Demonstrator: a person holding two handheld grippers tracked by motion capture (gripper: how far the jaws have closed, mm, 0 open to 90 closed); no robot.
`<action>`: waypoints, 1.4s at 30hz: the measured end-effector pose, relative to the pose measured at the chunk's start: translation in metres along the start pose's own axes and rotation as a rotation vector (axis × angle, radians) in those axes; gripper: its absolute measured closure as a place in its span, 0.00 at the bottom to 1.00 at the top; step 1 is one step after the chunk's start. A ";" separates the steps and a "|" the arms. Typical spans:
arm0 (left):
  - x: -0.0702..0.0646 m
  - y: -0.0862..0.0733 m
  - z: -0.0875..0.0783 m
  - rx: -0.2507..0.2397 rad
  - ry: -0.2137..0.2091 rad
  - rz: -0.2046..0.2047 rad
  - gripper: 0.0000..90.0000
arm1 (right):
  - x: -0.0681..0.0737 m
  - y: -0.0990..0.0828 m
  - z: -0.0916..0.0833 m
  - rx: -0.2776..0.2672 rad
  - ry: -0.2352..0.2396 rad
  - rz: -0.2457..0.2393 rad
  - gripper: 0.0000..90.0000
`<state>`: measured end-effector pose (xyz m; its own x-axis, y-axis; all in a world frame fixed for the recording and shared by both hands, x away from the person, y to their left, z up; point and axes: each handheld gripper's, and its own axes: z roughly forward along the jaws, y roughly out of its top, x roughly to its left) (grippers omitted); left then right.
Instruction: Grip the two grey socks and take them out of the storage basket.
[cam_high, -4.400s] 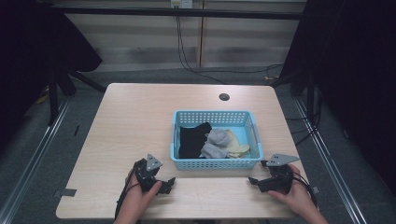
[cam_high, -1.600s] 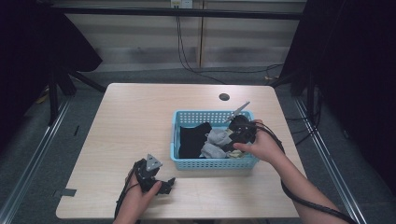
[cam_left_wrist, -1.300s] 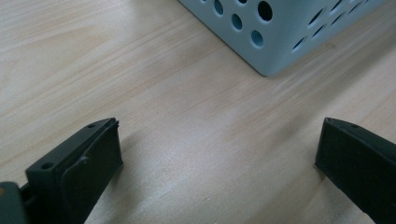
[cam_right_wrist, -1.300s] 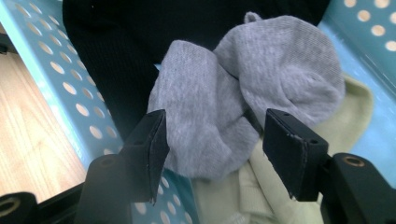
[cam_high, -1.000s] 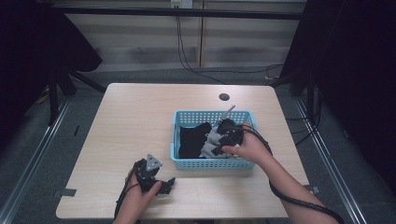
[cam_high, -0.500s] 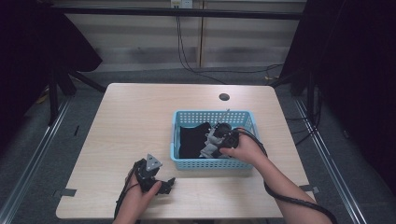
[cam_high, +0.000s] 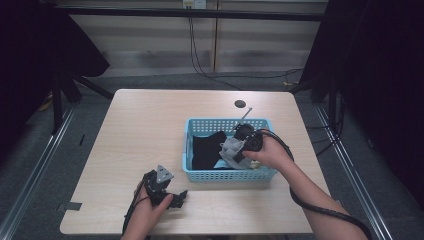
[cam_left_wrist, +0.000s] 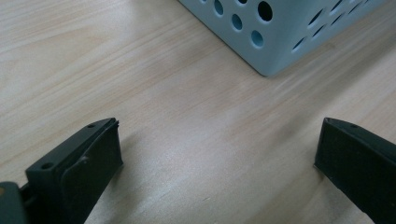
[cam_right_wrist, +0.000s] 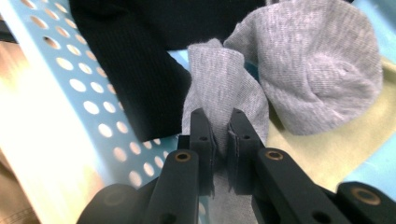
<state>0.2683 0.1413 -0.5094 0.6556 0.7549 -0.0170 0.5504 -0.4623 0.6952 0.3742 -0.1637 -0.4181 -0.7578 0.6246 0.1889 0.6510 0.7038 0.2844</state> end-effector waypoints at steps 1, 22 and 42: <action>0.000 0.000 0.000 0.000 0.000 0.000 0.00 | 0.000 0.000 0.000 0.000 0.000 0.000 0.93; 0.000 0.000 0.000 -0.004 0.000 -0.006 0.00 | -0.007 -0.001 -0.056 -0.025 -0.013 -0.007 0.92; 0.000 0.000 0.000 -0.003 -0.001 -0.006 0.00 | -0.021 -0.015 -0.084 -0.038 -0.031 0.033 0.92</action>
<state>0.2682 0.1410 -0.5095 0.6526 0.7574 -0.0214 0.5524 -0.4563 0.6976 0.3765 -0.2160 -0.3471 -0.7341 0.6575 0.1698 0.6727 0.6698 0.3143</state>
